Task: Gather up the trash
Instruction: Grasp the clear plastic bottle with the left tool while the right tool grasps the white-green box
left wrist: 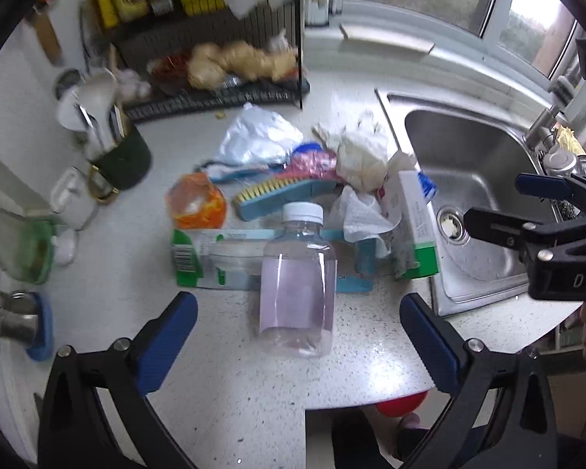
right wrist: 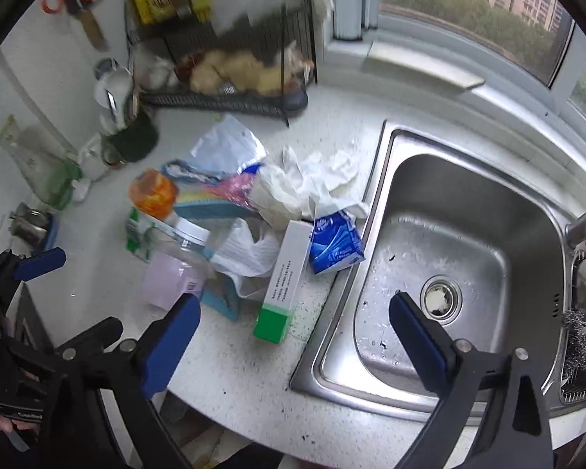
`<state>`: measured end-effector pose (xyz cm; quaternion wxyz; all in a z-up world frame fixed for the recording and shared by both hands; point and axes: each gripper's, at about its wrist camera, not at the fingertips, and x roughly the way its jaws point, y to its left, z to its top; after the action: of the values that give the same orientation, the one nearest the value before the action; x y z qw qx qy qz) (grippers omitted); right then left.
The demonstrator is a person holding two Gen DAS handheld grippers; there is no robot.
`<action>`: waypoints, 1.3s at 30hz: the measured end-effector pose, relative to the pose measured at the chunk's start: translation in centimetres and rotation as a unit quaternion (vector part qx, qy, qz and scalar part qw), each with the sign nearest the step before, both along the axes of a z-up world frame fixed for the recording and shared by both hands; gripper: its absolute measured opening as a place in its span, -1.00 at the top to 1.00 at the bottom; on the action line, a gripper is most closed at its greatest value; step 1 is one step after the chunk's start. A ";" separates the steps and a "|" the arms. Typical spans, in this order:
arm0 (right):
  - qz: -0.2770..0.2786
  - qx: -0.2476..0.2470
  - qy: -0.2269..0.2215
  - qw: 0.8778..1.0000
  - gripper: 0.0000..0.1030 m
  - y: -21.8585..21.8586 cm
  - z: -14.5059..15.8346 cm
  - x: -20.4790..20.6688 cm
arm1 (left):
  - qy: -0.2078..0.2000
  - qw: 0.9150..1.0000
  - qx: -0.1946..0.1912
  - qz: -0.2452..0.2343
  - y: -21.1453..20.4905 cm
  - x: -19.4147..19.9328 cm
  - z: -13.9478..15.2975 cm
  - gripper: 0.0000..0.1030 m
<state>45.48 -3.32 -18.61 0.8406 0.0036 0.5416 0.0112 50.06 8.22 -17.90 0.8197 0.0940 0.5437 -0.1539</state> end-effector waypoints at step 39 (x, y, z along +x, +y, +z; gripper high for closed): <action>-0.041 0.045 0.081 0.995 0.51 -0.6 -5.7 2.0 | 0.079 0.996 -0.031 -0.005 0.8 2.1 -6.9 -0.27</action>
<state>47.46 -3.89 -24.26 0.7929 0.0643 0.6059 0.0005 52.18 8.99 -24.80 0.7762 0.0589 0.6011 -0.1812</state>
